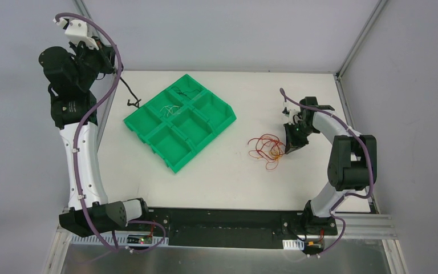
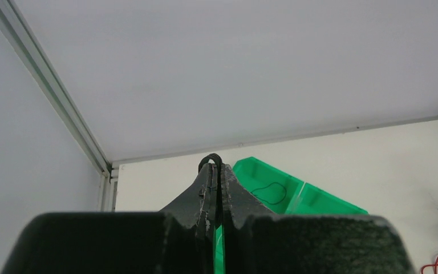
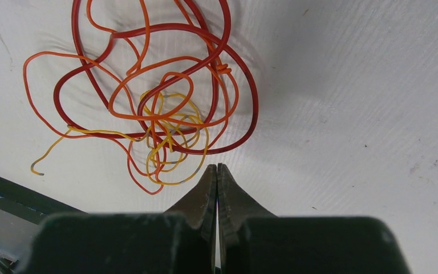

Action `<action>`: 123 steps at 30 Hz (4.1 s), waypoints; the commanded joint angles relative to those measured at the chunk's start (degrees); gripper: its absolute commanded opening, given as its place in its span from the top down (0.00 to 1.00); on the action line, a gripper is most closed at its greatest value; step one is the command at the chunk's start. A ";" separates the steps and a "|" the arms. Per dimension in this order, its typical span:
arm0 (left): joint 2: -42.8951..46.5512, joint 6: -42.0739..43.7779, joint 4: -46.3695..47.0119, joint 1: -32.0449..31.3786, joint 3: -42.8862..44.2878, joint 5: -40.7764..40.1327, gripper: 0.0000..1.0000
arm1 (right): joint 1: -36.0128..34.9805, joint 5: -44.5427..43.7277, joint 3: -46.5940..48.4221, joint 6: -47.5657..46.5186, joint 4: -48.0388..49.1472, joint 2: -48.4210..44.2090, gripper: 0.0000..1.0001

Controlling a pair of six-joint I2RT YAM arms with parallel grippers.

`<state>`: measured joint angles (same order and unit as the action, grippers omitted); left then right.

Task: Untangle the cables

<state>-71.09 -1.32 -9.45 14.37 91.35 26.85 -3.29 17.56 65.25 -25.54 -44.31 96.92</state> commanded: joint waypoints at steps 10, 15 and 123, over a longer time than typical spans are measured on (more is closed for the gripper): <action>2.87 -1.14 -0.54 0.48 -1.43 2.08 1.00 | 0.57 1.33 1.32 0.03 -1.66 -0.20 1.00; 3.49 -0.68 -0.52 0.40 -2.62 1.54 1.00 | 0.65 1.25 1.28 -0.04 -1.74 0.02 1.00; -15.20 -3.91 -1.07 -39.39 -19.63 14.92 0.10 | -4.66 10.86 7.32 11.41 0.99 12.22 0.64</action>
<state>-92.36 -7.64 -10.20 -26.15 72.23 42.19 -5.98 23.05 71.48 -14.24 -42.59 107.68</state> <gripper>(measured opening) 0.889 0.576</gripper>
